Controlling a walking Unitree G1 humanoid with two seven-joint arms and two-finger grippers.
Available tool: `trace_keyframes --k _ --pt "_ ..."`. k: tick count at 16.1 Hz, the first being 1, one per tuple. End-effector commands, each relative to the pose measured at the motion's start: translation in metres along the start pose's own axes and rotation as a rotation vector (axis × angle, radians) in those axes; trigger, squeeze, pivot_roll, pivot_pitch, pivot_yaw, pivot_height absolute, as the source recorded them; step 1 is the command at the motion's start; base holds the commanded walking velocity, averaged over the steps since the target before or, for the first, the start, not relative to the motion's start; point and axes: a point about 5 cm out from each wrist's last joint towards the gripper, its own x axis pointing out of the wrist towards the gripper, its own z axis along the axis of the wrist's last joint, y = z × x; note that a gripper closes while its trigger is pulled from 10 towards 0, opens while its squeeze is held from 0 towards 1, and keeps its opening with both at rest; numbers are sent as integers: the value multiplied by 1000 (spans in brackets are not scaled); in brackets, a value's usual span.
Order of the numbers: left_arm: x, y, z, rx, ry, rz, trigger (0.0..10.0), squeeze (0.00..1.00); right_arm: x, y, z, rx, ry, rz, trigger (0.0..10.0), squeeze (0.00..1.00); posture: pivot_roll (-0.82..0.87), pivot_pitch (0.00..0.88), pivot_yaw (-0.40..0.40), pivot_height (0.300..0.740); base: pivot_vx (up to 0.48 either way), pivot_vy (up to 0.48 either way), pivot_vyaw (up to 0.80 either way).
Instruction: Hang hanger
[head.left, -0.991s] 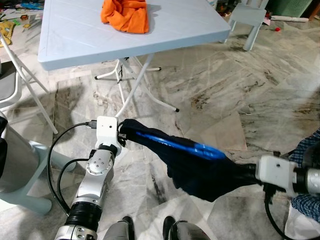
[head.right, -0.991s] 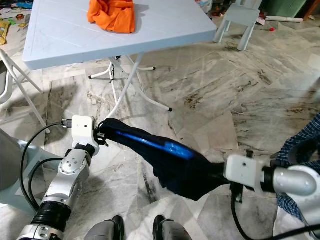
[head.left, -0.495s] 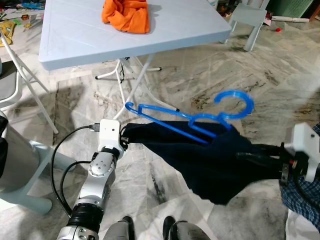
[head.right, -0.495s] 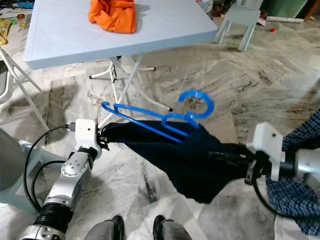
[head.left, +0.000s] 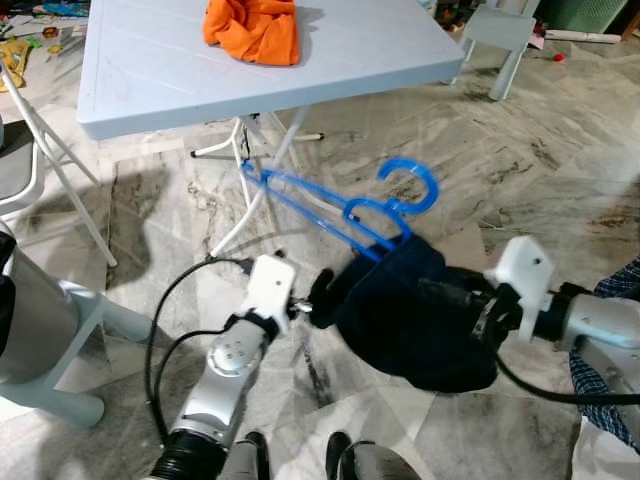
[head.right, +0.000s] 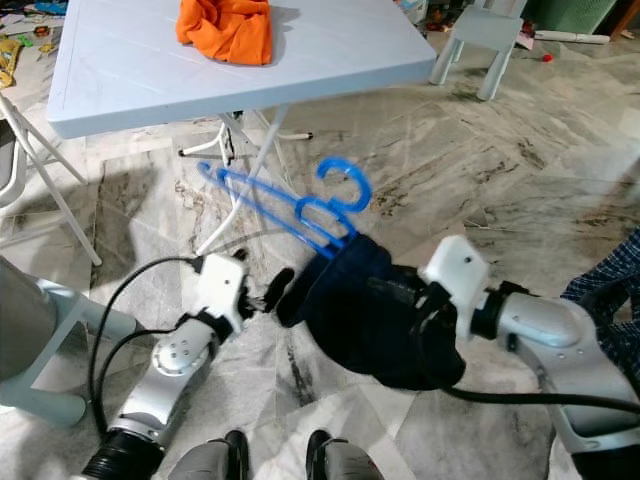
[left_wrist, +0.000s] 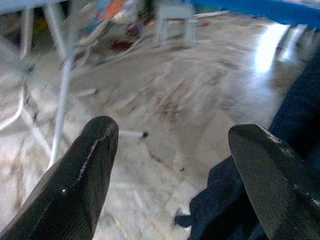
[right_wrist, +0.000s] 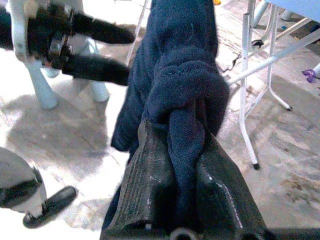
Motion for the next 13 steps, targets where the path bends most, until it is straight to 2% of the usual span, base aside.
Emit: trace_keyframes --k 1,3,6,8,9,11,12,13 --pt "-5 -7 -5 55 8 -72 10000 1000 3 -4 -2 -56 16 -11 10000 0 -117 233 -44 740 0 0 0" --pt "-5 -12 -2 102 -10 -126 10000 1000 5 -10 -4 -83 33 -12 10000 0 -120 235 -48 740 0 0 0" --pt "-6 -20 4 94 -52 -198 10000 1000 8 -22 -3 -152 53 -38 10000 0 -135 246 -44 740 0 0 0" --pt "-10 -27 4 98 -61 -269 10000 1000 16 -30 -7 -192 77 -97 10000 0 -137 244 -39 740 0 0 0" --pt "-12 -31 4 105 -66 -307 10000 1000 26 -34 -7 -199 76 -142 10000 0 -131 243 -34 740 0 0 0" --pt "-12 -31 6 101 -77 -315 10000 1000 46 -41 -10 -185 72 -239 10000 0 -130 242 -31 740 0 0 0" --pt "-11 -31 7 108 -80 -313 10000 1000 58 -42 -12 -142 73 -311 10000 0 -125 241 -24 740 0 0 0" --pt "-10 -28 9 115 -88 -312 10000 1000 73 -37 -15 -165 70 -396 10000 0 -105 244 -5 740 0 0 0"
